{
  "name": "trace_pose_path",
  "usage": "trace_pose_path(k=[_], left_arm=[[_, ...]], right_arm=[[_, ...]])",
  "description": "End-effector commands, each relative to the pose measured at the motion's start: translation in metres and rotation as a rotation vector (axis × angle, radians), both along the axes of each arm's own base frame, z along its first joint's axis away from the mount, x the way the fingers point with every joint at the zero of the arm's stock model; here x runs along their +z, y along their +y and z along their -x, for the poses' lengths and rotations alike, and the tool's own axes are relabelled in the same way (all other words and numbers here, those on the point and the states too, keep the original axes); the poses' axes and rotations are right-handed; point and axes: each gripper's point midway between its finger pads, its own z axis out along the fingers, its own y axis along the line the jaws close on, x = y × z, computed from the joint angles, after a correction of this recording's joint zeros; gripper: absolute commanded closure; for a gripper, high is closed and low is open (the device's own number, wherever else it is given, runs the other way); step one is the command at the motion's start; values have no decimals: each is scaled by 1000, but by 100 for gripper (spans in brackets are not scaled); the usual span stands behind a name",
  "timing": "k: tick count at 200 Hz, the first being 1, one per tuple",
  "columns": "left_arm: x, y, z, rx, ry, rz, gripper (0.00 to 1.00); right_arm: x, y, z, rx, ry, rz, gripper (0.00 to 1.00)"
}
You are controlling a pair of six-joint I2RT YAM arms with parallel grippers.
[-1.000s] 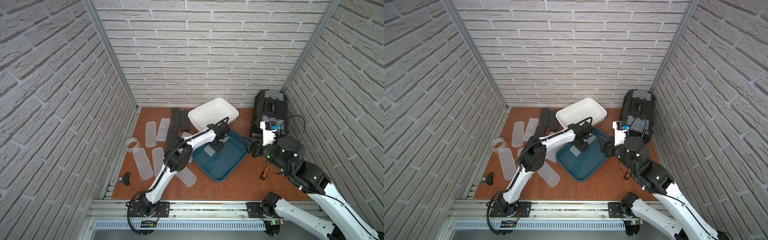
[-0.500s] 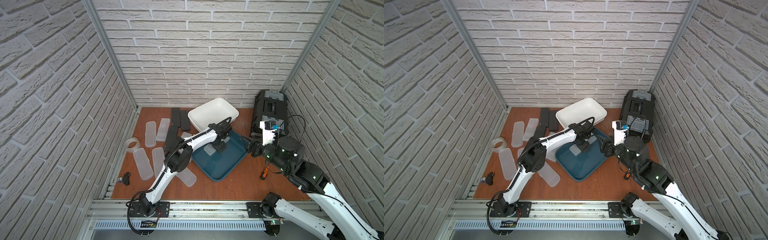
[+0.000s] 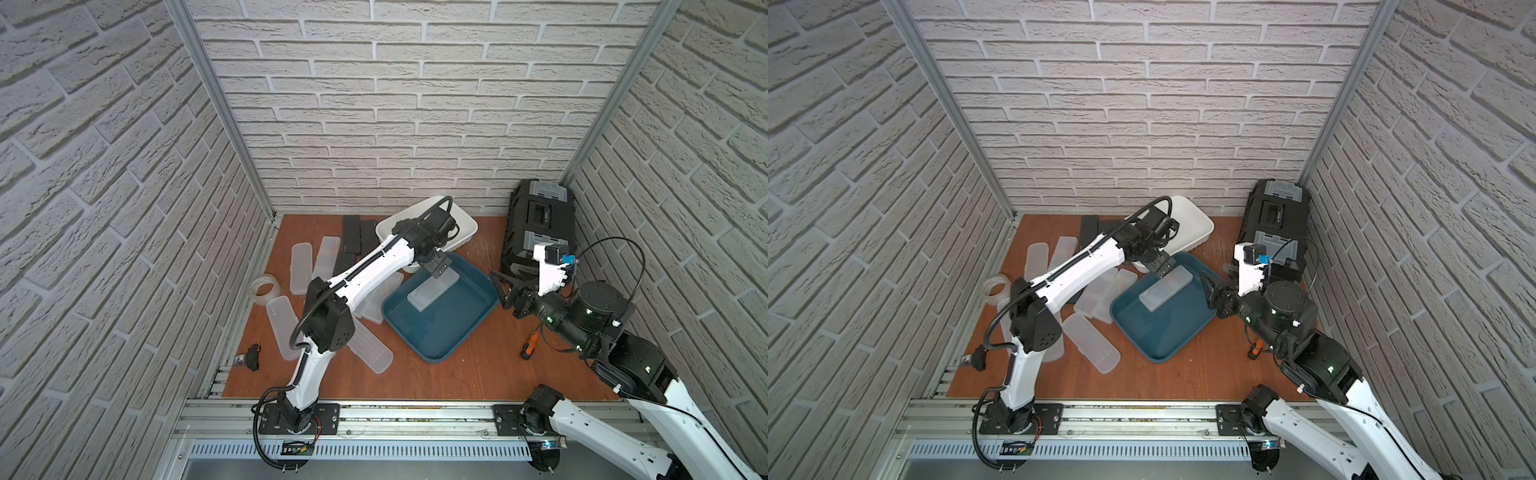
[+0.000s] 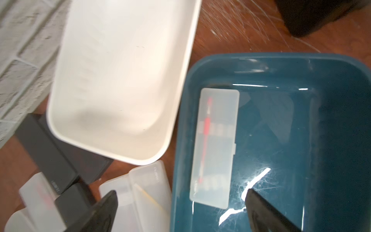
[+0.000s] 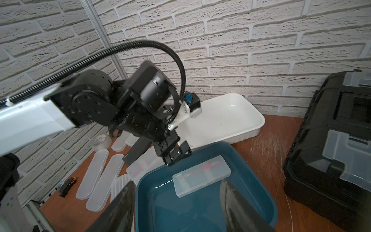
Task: Place the pencil cases by color into the storage box
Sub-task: Place the pencil case at the storage box.
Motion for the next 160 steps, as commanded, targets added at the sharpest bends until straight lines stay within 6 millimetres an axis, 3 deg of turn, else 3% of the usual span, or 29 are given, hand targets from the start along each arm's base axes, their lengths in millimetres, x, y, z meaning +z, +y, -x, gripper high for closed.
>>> trace_pose_path(k=[1, 12, 33, 58, 71, 96, 120, 160], left_arm=[[11, 64, -10, 174, 38, 22, 2], [19, 90, -11, 241, 47, 70, 2], [36, 149, -9, 388, 43, 142, 2], [36, 221, 5, 567, 68, 199, 2], [32, 244, 14, 625, 84, 244, 2], [21, 273, 29, 709, 103, 264, 2], [11, 293, 39, 776, 132, 316, 2], [-5, 303, 47, 809, 181, 385, 3]], right_arm=[[14, 29, 0, 138, -33, -16, 31], [7, 49, -5, 209, 9, -32, 31], [-25, 100, -17, 334, 127, -34, 31], [-76, 167, -18, 424, 215, 148, 30], [-104, 200, -15, 465, 275, 253, 30], [-153, 257, -1, 539, 360, 403, 30], [-193, 298, 13, 563, 402, 534, 30], [-245, 331, 21, 538, 425, 708, 30]])
